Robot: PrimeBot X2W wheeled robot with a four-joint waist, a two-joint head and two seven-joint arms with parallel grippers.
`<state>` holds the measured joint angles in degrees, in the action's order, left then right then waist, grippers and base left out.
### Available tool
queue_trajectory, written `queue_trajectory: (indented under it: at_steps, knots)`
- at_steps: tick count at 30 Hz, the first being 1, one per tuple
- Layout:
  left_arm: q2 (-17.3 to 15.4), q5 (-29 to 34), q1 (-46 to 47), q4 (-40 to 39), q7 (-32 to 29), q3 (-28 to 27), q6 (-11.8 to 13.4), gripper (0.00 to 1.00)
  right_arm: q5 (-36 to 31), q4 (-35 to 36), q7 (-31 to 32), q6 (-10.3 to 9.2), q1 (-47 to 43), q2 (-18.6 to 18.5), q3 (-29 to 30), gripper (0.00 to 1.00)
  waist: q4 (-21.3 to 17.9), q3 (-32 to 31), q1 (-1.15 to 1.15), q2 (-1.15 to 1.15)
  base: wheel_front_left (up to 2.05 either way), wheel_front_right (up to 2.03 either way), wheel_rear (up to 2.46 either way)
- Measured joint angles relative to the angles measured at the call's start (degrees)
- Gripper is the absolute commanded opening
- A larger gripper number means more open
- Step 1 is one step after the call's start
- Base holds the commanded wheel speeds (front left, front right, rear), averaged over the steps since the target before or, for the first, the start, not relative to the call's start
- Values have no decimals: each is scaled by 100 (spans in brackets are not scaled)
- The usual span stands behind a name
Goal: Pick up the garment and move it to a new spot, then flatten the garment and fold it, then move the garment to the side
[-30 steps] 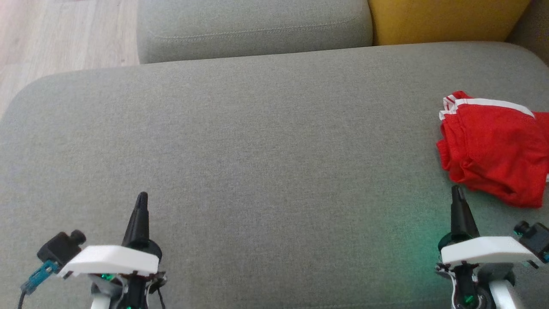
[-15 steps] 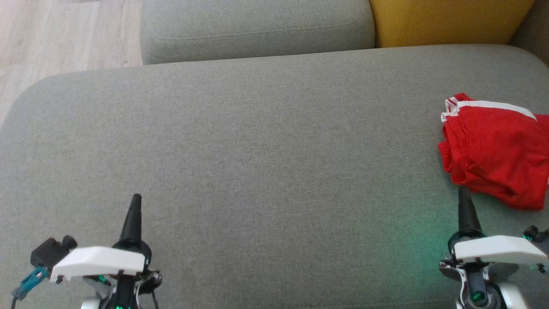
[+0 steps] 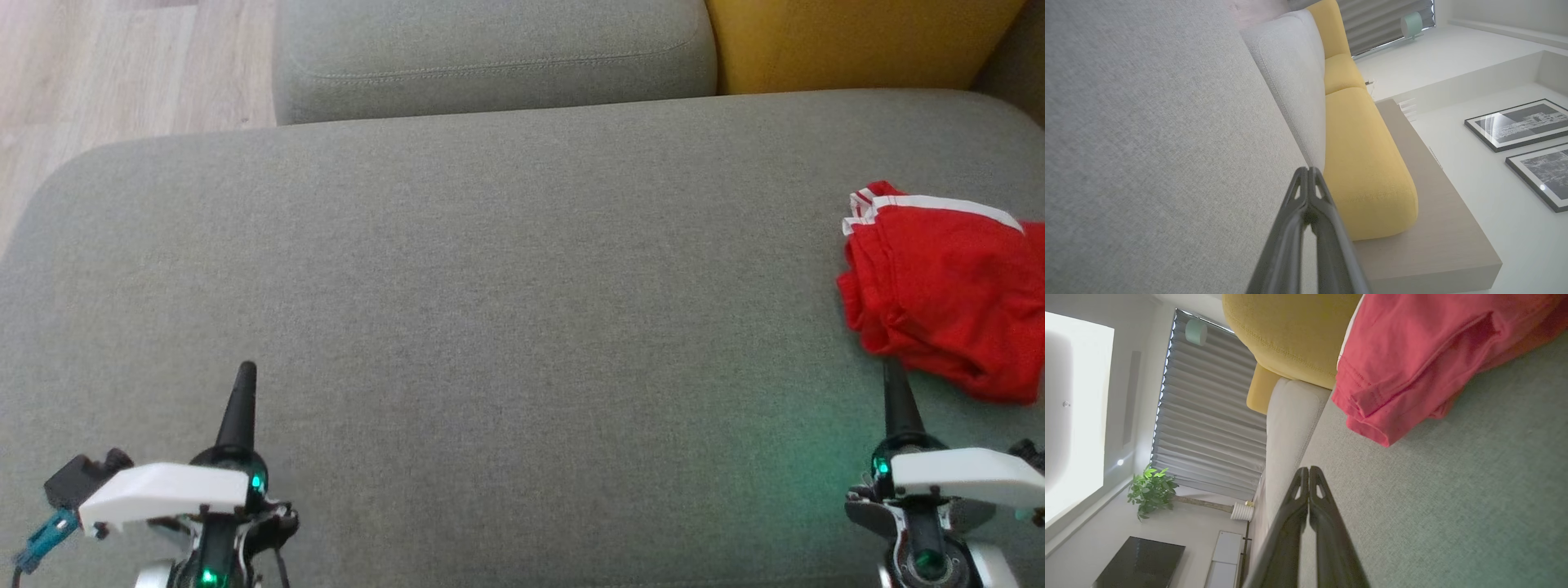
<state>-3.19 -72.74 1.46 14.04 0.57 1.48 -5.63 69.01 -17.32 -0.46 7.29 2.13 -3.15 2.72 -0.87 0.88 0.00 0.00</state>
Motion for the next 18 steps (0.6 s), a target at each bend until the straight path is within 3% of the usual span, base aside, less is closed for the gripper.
queue_trajectory:
  at_steps: [18]
  knots:
    - [0, -1085, 35, 88, -260, -221, -67, 0, 1260, 53, 279, -1, 85, 0, 167, 0, 47, -38, 0, 0, 0, 0, 0]
